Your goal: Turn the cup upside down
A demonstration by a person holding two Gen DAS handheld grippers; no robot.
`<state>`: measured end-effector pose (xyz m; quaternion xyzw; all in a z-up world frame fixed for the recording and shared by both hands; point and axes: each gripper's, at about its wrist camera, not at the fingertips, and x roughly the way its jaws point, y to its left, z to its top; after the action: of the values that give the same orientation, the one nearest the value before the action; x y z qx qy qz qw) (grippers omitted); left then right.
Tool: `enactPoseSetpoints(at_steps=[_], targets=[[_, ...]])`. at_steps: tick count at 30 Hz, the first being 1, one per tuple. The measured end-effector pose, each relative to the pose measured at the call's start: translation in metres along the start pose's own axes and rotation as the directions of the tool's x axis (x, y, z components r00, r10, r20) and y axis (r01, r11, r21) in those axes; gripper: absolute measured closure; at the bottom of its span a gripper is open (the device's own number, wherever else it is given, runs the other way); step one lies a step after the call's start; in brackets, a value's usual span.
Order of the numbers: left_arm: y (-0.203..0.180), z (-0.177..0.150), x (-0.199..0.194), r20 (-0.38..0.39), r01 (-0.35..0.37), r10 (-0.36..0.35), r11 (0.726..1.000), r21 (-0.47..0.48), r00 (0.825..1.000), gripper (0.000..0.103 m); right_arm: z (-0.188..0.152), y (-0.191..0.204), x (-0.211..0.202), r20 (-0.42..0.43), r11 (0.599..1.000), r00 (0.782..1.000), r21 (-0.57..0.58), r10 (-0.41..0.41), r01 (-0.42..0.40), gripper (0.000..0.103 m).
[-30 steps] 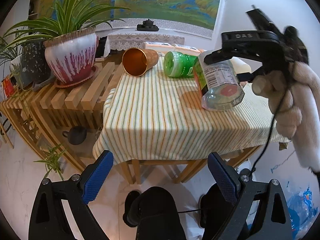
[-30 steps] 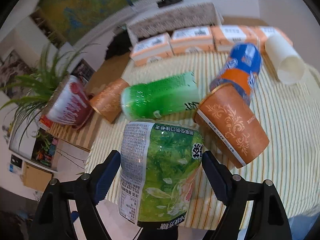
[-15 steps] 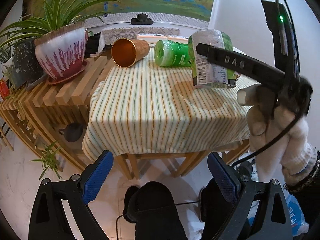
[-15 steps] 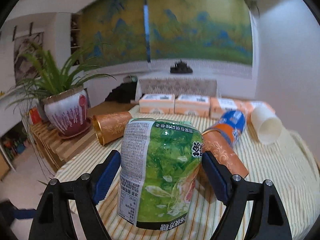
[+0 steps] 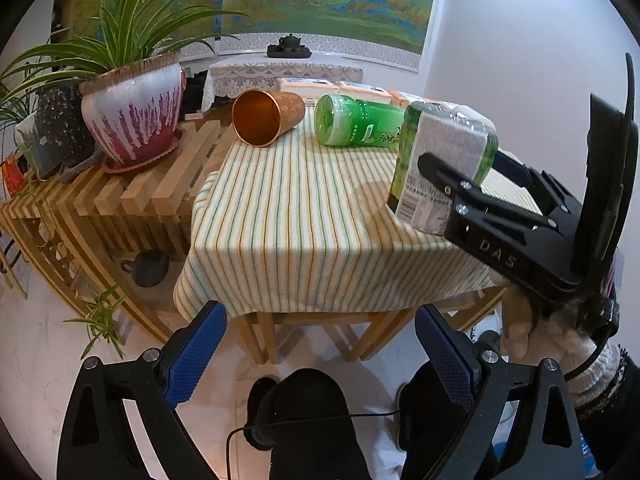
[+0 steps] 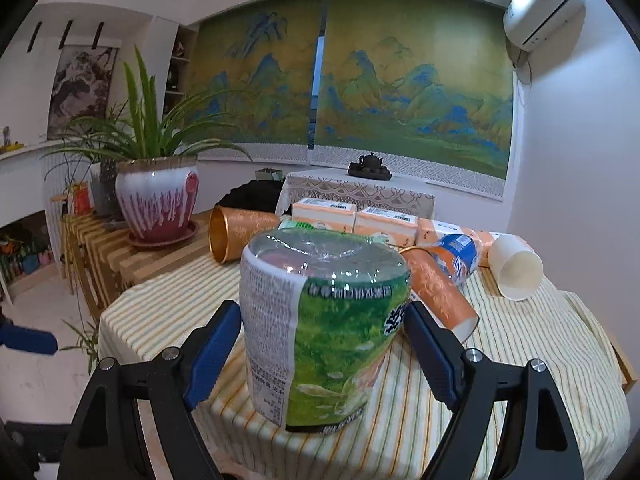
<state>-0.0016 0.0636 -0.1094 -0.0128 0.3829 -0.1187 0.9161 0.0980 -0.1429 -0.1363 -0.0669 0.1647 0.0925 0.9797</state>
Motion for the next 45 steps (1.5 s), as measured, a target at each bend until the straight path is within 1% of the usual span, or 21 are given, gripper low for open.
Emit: enactPoseSetpoints(at_steps=[6,7,8,11,16,18,19,21,23,24,25,26,28,30,31,32,34,37,40,45], targets=[[-0.002,-0.002,-0.010,0.023,-0.011,0.011,1.000,-0.005,1.000,0.006,-0.004,-0.003,0.000,-0.062,1.000,0.998,0.013,0.024,-0.024,0.022],[-0.002,-0.002,-0.013,0.029,-0.016,0.016,1.000,-0.005,0.999,0.006,-0.005,-0.002,-0.001,-0.063,1.000,0.998,0.009,0.025,-0.024,0.021],[-0.002,-0.002,-0.015,0.034,-0.019,0.019,1.000,-0.005,0.999,0.006,-0.005,-0.002,-0.002,-0.063,1.000,0.998,0.006,0.026,-0.025,0.017],[-0.001,-0.002,-0.022,0.056,-0.027,0.027,1.000,-0.001,0.998,0.006,-0.003,0.000,-0.007,-0.058,0.999,0.997,0.016,0.046,-0.045,0.016],[-0.005,-0.001,-0.037,0.122,-0.057,0.054,0.998,0.022,0.991,0.006,0.000,-0.004,-0.026,-0.057,0.998,0.997,0.052,0.048,-0.045,0.015],[-0.008,0.001,-0.044,0.152,-0.062,0.057,0.998,0.026,0.987,0.006,0.000,-0.006,-0.037,-0.058,0.997,0.997,0.065,0.042,-0.039,0.015],[-0.009,0.003,-0.047,0.168,-0.064,0.058,0.998,0.027,0.984,0.006,0.001,-0.007,-0.044,-0.064,0.997,0.998,0.072,0.025,-0.020,0.015],[-0.013,0.006,-0.057,0.224,-0.077,0.068,0.997,0.030,0.972,0.006,0.001,-0.011,-0.058,-0.079,0.994,0.997,0.106,0.012,-0.004,0.015],[-0.018,0.010,-0.067,0.283,-0.090,0.079,0.996,0.026,0.956,0.006,0.002,-0.014,-0.072,-0.092,0.991,0.996,0.126,-0.021,0.033,0.015],[-0.020,0.013,-0.070,0.305,-0.090,0.079,0.996,0.022,0.949,0.006,0.003,-0.015,-0.082,-0.091,0.990,0.994,0.129,-0.052,0.064,0.015],[-0.021,0.015,-0.073,0.322,-0.089,0.078,0.996,0.020,0.943,0.006,0.004,-0.015,-0.090,-0.085,0.988,0.993,0.125,-0.079,0.089,0.015],[-0.024,0.018,-0.079,0.352,-0.087,0.076,0.996,0.016,0.933,0.006,0.005,-0.015,-0.100,-0.075,0.986,0.992,0.122,-0.104,0.112,0.015],[-0.029,0.021,-0.085,0.385,-0.089,0.078,0.996,0.011,0.919,0.001,0.009,-0.017,-0.117,-0.058,0.980,0.988,0.133,-0.142,0.148,0.015],[-0.034,0.025,-0.093,0.420,-0.088,0.075,0.996,0.010,0.904,0.001,0.012,-0.021,-0.133,-0.040,0.973,0.987,0.162,-0.158,0.162,0.015],[-0.036,0.026,-0.097,0.433,-0.088,0.074,0.996,0.011,0.898,0.000,0.014,-0.023,-0.140,-0.029,0.969,0.984,0.171,-0.177,0.179,0.015],[-0.040,0.026,-0.102,0.456,-0.089,0.075,0.996,0.010,0.887,0.000,0.015,-0.024,-0.146,-0.018,0.965,0.981,0.175,-0.195,0.195,0.015],[-0.046,0.025,-0.110,0.484,-0.090,0.072,0.996,0.014,0.872,0.000,0.018,-0.026,-0.159,0.010,0.956,0.971,0.182,-0.237,0.231,0.015],[-0.058,0.022,-0.120,0.505,-0.095,0.062,0.995,0.040,0.861,0.001,0.019,-0.031,-0.176,0.050,0.943,0.960,0.209,-0.275,0.259,0.015],[-0.072,0.014,-0.127,0.521,-0.117,0.067,0.991,0.062,0.851,0.000,0.017,-0.035,-0.190,0.076,0.932,0.949,0.228,-0.305,0.281,0.015],[-0.085,-0.001,-0.132,0.522,-0.115,0.062,0.991,0.071,0.851,0.000,0.011,-0.037,-0.203,0.099,0.925,0.940,0.240,-0.326,0.295,0.014]])
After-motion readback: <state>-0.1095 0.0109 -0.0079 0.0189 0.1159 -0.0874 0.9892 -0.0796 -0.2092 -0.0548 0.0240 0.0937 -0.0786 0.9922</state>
